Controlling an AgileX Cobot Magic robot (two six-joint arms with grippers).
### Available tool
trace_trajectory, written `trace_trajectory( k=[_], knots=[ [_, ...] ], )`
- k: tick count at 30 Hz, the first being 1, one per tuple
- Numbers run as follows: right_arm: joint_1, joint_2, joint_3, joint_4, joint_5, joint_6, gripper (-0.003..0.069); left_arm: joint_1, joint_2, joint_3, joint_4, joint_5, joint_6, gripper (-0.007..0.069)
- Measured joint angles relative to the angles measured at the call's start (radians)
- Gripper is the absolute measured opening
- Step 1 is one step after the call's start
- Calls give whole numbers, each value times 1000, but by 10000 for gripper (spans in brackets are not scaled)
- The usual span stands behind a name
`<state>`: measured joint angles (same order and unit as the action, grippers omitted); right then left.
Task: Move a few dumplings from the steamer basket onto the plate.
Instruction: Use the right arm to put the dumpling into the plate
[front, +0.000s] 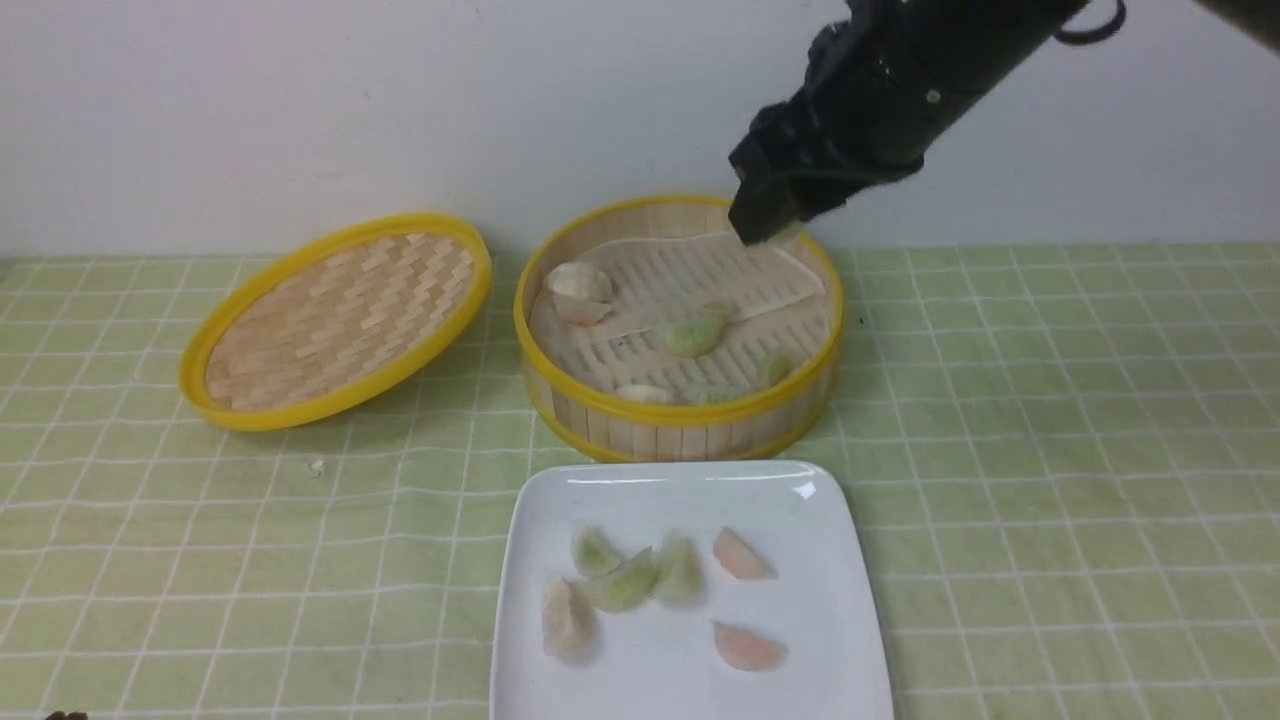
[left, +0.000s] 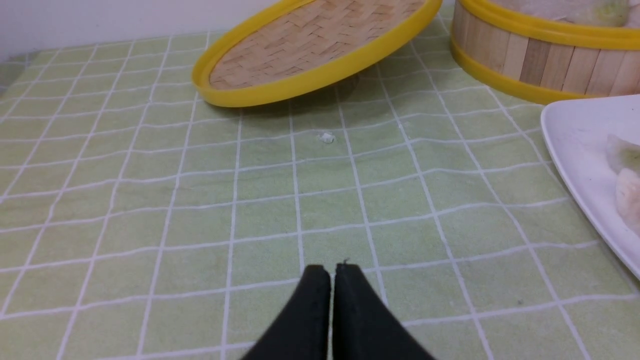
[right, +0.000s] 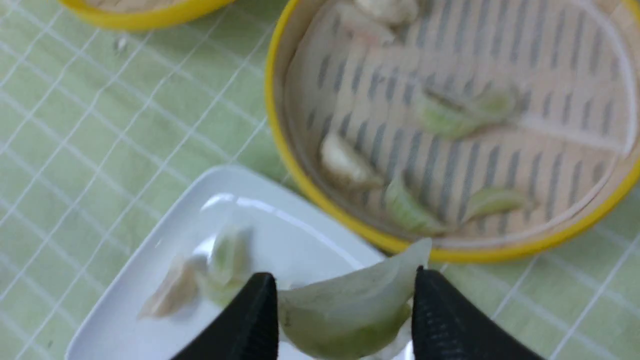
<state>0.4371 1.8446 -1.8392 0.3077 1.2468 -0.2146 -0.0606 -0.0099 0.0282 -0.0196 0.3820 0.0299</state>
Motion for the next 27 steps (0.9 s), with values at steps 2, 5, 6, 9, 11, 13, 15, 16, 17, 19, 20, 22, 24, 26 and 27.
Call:
trace_trajectory(
  k=[2,5,6,9,11,13,15,16,17,19,20,22,24,26,27],
  knots=[
    [0,-44,107,23,1,-24,318,0,0,0,0,0,0,-6],
    [0,-77,279,45,1,-51,318,0,0,0,0,0,0,-6],
    [0,-77,322,49,1,-52,318,0,0,0,0,0,0,-6],
    [2,-72,424,58,-9,-58,318,0,0,0,0,0,0,-6],
    [5,-67,465,58,-23,-60,318,0,0,0,0,0,0,-6],
    [12,-52,524,59,-83,-61,318,0,0,0,0,0,0,-6],
    [21,-35,560,61,-141,-62,318,0,0,0,0,0,0,-6],
    [24,-25,575,61,-171,-63,318,0,0,0,0,0,0,-6],
    [28,-15,581,61,-190,-63,318,0,0,0,0,0,0,-6],
    [35,7,586,68,-225,-63,318,0,0,0,0,0,0,-6],
    [38,16,587,73,-237,-63,318,0,0,0,0,0,0,-6],
    [43,30,589,79,-252,-63,320,0,0,0,0,0,0,-6],
    [45,35,589,84,-261,-63,342,0,0,0,0,0,0,-6],
    [46,36,589,85,-266,-63,389,0,0,0,0,0,0,-6],
    [47,36,589,86,-266,-63,419,0,0,0,0,0,0,-6]
  ],
)
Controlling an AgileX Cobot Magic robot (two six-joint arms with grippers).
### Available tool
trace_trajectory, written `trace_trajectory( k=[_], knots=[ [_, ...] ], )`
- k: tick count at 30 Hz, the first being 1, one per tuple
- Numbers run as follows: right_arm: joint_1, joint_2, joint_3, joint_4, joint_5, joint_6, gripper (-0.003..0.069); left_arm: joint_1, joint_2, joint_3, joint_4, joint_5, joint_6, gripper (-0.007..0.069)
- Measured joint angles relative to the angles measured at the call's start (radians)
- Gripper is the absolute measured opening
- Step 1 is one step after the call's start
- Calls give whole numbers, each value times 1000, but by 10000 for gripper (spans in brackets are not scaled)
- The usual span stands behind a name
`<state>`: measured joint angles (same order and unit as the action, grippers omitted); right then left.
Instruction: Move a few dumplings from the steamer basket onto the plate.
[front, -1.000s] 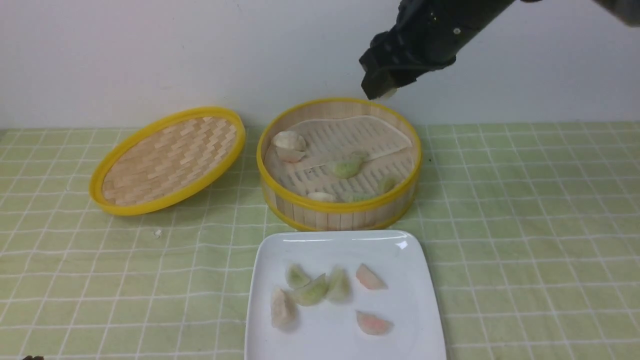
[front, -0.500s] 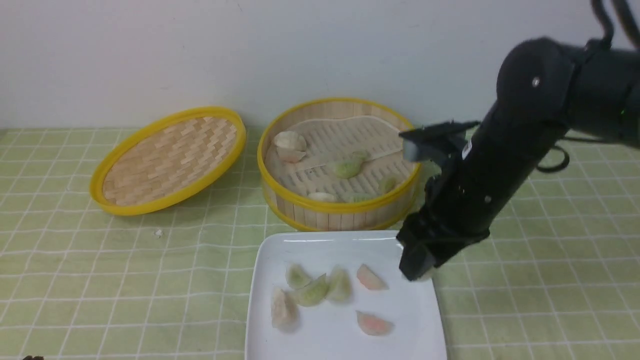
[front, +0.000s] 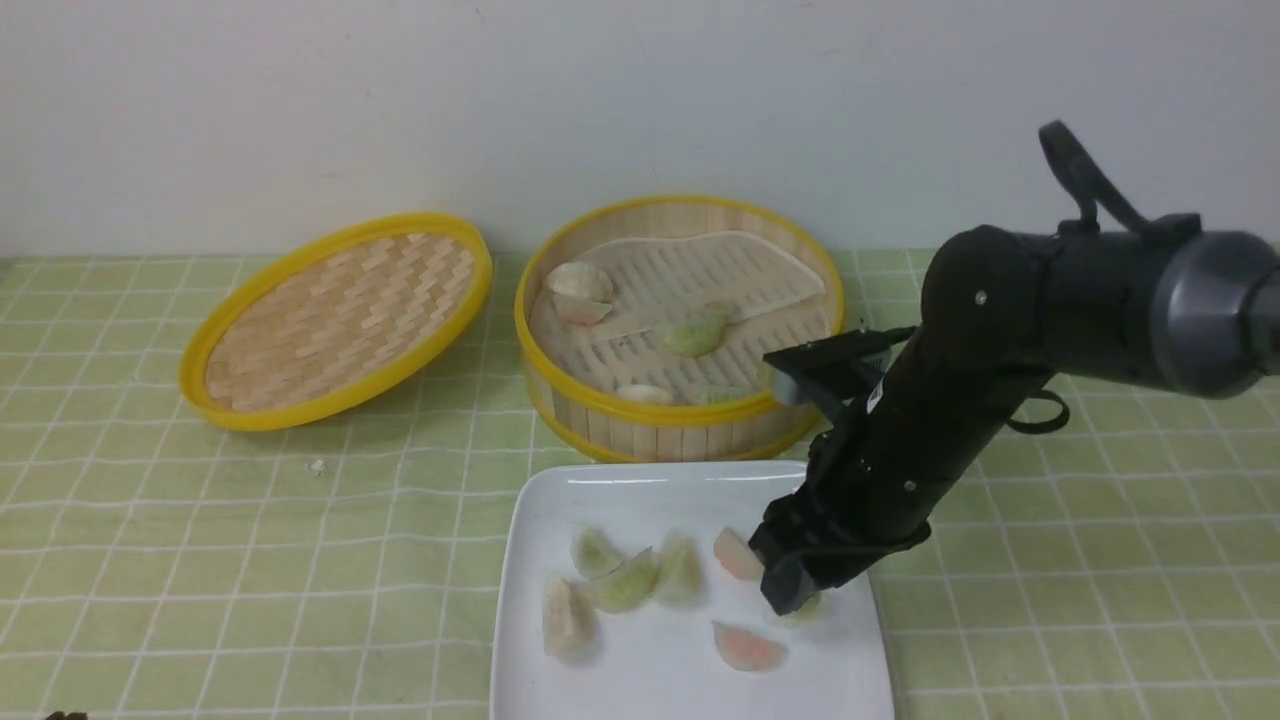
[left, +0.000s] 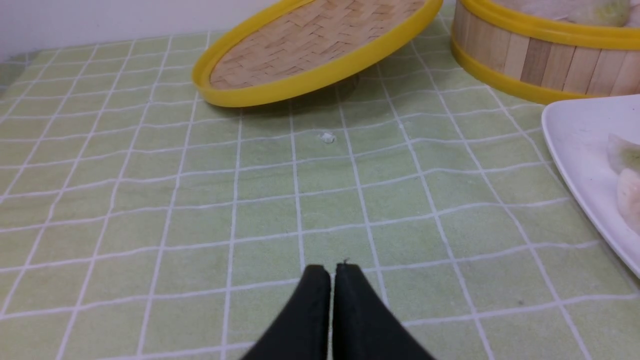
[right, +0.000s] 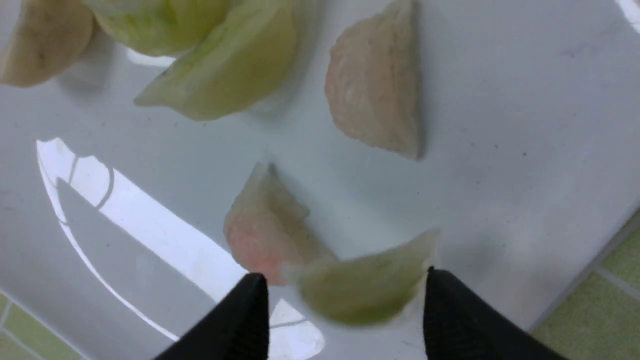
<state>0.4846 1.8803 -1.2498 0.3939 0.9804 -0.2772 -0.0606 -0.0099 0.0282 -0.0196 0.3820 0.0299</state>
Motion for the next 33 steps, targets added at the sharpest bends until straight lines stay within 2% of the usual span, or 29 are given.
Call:
trace_trajectory(
  k=[5,8,11,15,17,18,22,27,33],
  knots=[
    [1,1,-30,-1,11,0,512,0,0,0,0,0,0,-6],
    [1,1,-85,-4,66,10,509,0,0,0,0,0,0,-6],
    [1,-28,-141,-6,134,19,403,0,0,0,0,0,0,-6],
    [1,-156,-177,-7,186,19,139,0,0,0,0,0,0,-6],
    [1,-267,-181,-7,191,20,41,0,0,0,0,0,0,-6],
    [1,-330,-181,-11,188,21,18,0,0,0,0,0,0,-6],
    [1,-616,-172,-72,132,61,-10,0,0,0,0,0,0,-6],
    [1,-988,-91,-191,-3,215,-13,0,0,0,0,0,0,-6],
    [1,-1462,197,-355,-266,333,-13,0,0,0,0,0,0,-6]
  ],
)
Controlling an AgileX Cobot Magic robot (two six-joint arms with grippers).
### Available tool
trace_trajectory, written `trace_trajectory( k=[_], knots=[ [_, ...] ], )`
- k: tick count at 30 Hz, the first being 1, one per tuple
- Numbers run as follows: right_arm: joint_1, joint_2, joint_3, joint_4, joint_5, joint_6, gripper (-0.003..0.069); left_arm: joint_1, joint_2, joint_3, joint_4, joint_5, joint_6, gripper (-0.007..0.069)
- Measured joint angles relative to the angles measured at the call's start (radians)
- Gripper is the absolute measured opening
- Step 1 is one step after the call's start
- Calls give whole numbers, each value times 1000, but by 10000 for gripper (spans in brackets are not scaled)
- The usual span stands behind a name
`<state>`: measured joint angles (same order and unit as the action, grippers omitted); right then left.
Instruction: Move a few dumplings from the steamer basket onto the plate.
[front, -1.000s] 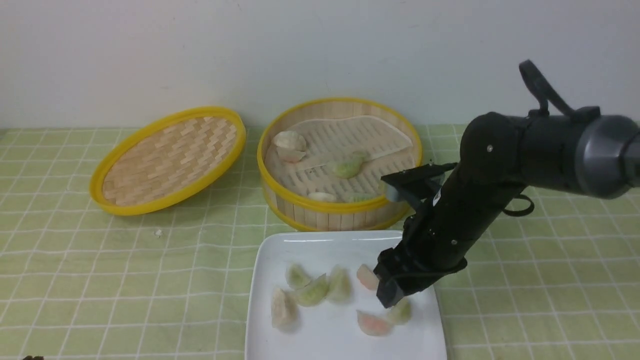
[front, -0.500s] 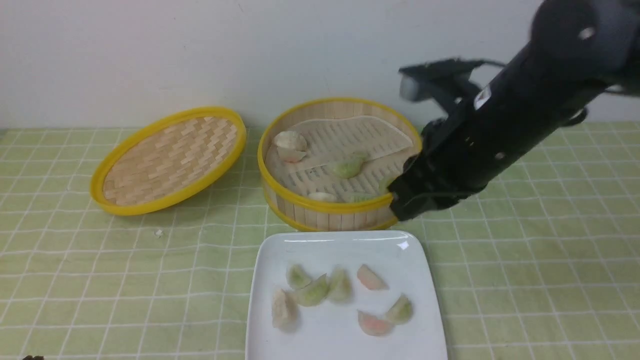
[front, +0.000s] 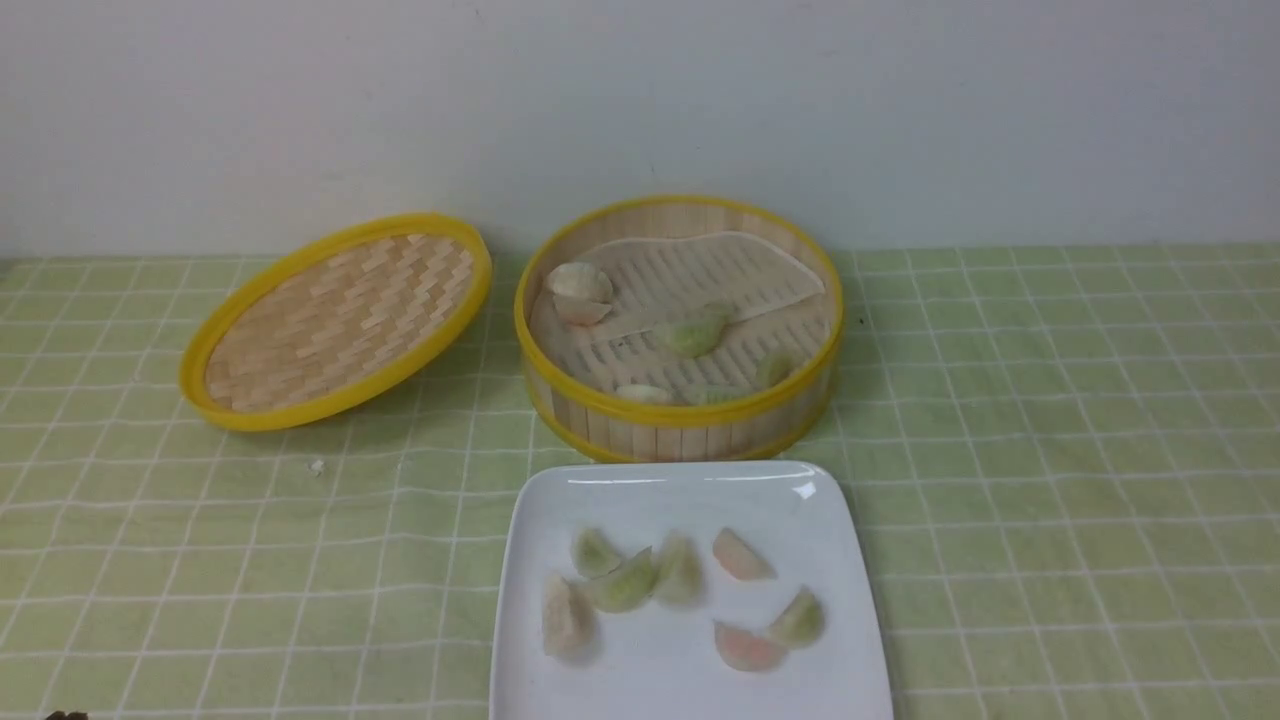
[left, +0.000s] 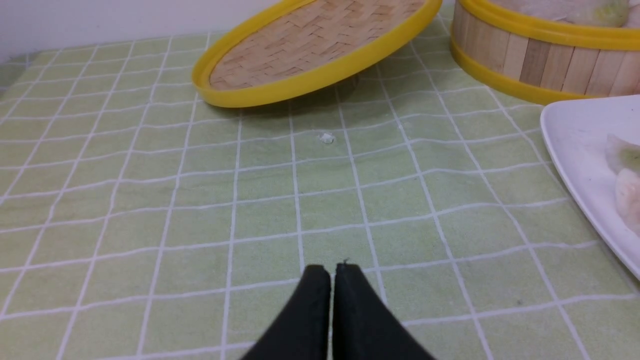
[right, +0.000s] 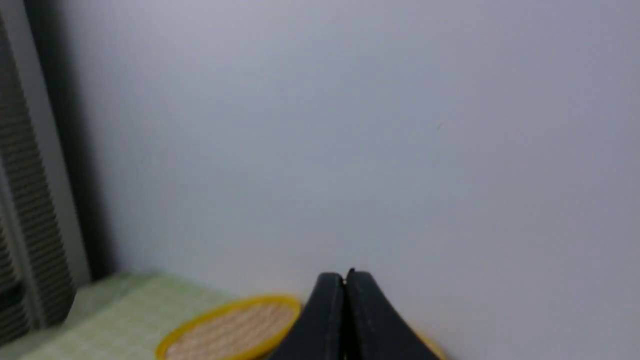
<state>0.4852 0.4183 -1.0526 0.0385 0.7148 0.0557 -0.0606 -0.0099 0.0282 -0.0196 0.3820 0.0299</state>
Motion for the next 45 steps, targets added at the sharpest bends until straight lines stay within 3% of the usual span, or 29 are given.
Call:
trace_trajectory(
  k=[7,11,18,31,39,45],
  knots=[
    [0,-404,378,-140,-221,186,-13,0,0,0,0,0,0,-6],
    [0,-440,478,-188,-284,267,-13,0,-2,0,-1,1,0,-6],
    [0,-440,504,-188,-260,289,-13,0,-3,0,-1,1,0,-6],
    [0,-440,512,-162,-252,277,-13,0,-3,0,-1,1,0,-6],
    [0,-440,523,24,-246,43,-13,0,-3,0,-1,1,0,-6],
    [-7,-440,528,37,-218,1,-13,0,-3,0,-1,1,0,-6]
  ],
)
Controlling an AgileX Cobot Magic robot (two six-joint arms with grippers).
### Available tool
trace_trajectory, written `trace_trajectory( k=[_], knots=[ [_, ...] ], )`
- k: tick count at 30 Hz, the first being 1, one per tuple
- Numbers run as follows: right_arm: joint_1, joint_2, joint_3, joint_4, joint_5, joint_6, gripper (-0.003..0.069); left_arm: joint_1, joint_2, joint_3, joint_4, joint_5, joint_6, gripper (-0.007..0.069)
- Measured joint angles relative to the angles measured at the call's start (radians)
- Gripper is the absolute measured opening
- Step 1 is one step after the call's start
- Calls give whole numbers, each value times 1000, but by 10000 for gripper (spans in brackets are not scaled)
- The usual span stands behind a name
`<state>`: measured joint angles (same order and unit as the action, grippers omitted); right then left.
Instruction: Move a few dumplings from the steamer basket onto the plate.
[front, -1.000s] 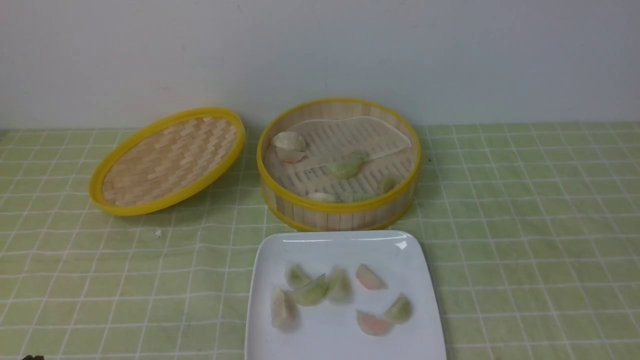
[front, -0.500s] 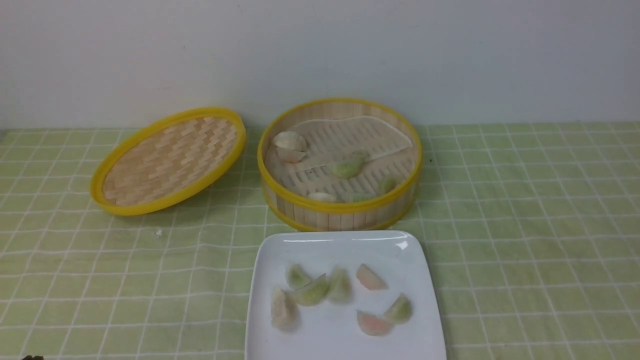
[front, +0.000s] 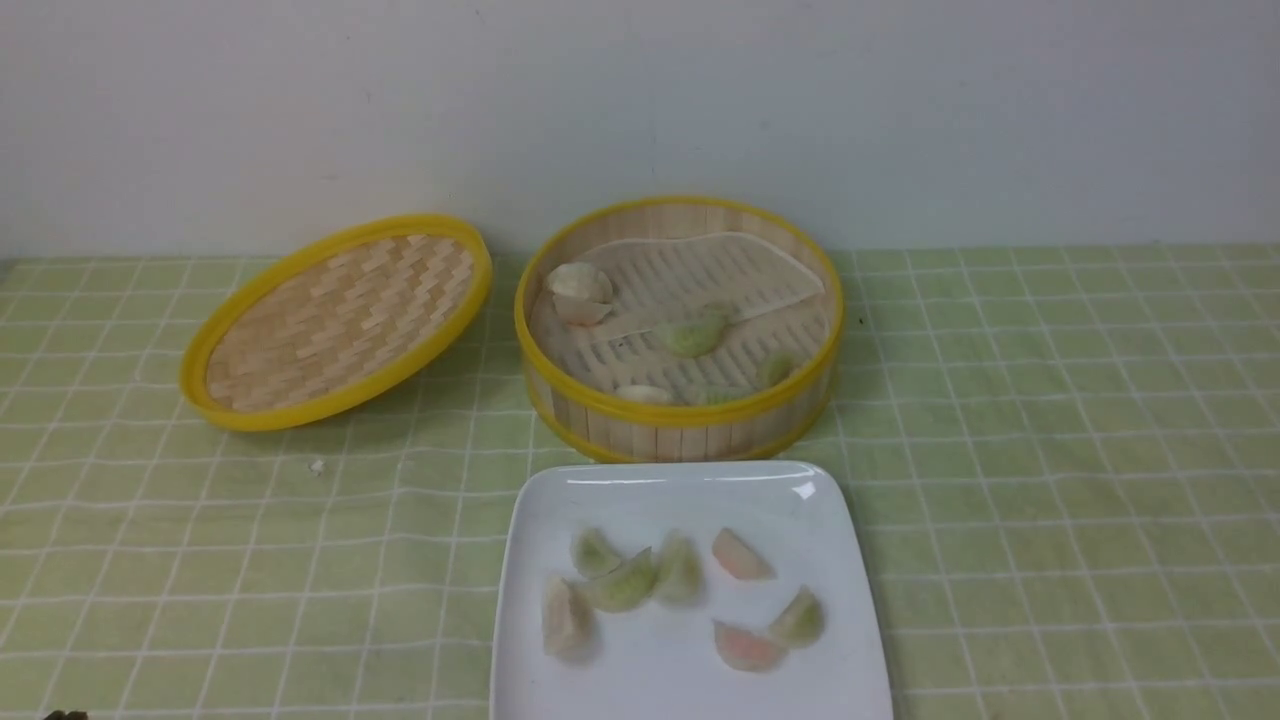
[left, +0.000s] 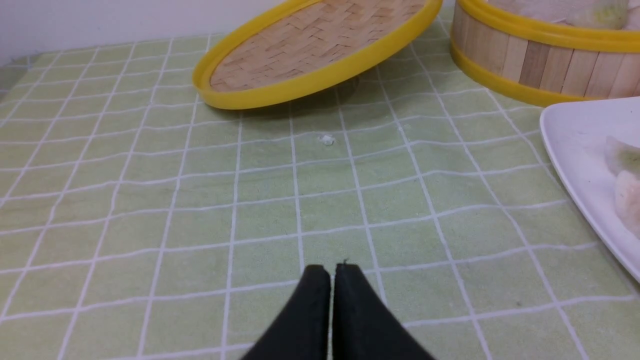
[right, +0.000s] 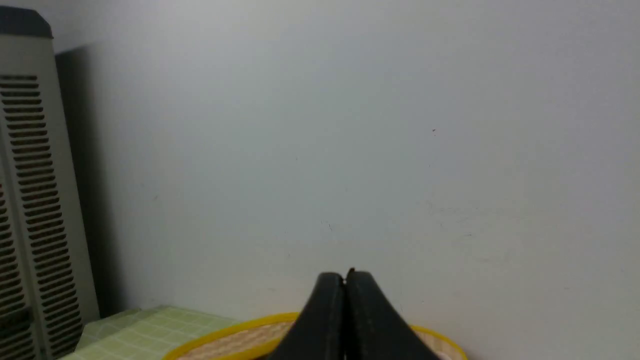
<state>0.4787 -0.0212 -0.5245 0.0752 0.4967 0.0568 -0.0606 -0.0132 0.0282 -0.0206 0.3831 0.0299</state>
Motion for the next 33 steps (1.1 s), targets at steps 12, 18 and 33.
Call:
trace_trajectory(
  k=[12,18,33],
  knots=[
    [-509,1,320,-101,12,-15,-13,0,0,0,0,0,0,-6],
    [-569,3,524,-120,-2,-15,-13,0,0,0,0,0,0,-6],
    [-498,5,543,-113,-96,-15,-11,0,0,0,0,0,0,-6]
  ],
)
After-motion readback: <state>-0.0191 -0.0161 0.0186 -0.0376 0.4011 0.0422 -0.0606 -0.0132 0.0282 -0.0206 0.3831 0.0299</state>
